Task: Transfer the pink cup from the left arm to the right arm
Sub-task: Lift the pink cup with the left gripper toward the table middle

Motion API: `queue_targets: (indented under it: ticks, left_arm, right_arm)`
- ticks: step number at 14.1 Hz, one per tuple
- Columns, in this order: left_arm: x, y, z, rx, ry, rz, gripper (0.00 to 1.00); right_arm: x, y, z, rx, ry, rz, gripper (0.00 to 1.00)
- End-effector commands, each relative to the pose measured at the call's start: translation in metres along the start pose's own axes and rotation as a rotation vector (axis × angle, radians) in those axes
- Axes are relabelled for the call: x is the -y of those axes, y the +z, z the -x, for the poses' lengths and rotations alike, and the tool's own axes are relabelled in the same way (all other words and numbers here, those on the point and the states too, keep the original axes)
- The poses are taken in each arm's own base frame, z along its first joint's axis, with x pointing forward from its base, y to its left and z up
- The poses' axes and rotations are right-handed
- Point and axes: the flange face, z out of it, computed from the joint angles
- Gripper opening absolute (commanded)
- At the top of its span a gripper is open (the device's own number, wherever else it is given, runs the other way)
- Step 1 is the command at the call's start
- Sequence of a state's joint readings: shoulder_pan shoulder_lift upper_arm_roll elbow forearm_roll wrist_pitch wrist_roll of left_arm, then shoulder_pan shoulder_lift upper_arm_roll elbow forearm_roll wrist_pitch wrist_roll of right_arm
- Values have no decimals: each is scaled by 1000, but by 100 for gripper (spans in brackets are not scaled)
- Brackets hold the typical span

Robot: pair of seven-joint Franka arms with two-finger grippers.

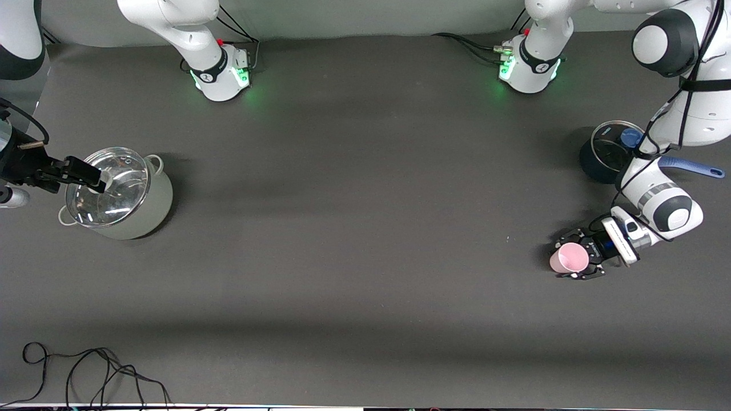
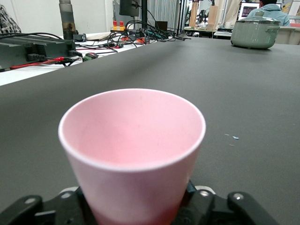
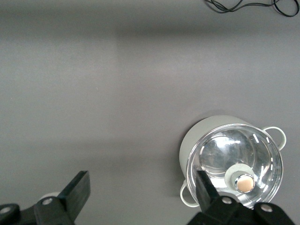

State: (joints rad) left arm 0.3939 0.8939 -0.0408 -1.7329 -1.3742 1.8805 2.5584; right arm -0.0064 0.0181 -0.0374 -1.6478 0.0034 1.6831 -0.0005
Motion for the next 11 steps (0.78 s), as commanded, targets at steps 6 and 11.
queue_targets:
  ticks: [6, 11]
  left_arm:
    - [11, 17, -56, 40, -59, -14, 46]
    - [-5, 80, -158, 99, -151, -48, 43]
  right_arm:
    - [-2, -4, 2, 6, -20, -1, 100]
    - [-2, -5, 4, 19, -24, 1, 100]
